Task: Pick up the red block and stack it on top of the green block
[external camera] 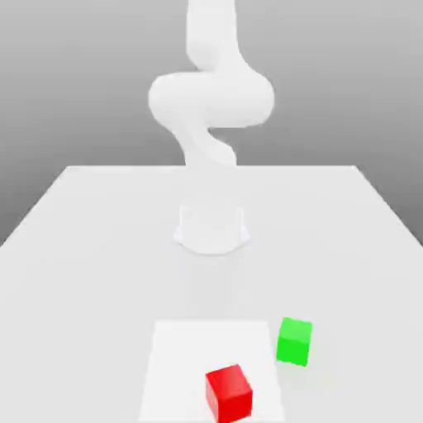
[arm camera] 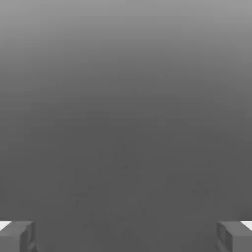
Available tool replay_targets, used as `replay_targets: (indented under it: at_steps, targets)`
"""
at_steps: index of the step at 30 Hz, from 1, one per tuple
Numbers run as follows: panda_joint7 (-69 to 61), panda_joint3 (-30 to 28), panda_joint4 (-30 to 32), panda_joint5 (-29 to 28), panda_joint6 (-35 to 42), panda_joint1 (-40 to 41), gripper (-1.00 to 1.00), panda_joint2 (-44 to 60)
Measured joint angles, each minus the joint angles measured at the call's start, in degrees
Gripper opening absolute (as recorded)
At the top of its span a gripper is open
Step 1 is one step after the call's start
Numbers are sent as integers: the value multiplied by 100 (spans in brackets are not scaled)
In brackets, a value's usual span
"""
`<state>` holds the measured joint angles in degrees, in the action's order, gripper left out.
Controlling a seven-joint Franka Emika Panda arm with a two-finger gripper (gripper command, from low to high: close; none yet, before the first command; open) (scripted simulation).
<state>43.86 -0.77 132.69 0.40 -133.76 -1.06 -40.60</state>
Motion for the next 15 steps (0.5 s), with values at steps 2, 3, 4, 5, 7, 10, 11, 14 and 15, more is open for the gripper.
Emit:
replay_targets:
  at_steps: [2, 3, 4, 5, 7, 10, 11, 14, 15]
  targets:
    - [-162, -66, 76, 29, -165, -91, 0, 443]
    - [-245, -94, 113, 49, -247, -132, 0, 655]
    - [-327, -118, 149, 69, -328, -167, 0, 865]
    - [-409, -147, 185, 88, -406, -207, 0, 1074]
    - [-573, -192, 257, 130, -563, -275, 0, 1491]
    - [-818, -247, 365, 190, -799, -367, 0, 2115]
    - [-899, -259, 400, 210, -877, -391, 0, 2323]
    - [-1137, -280, 507, 261, -1111, -451, 0, 2946]
    - [-1213, -281, 544, 274, -1191, -465, 0, 3154]
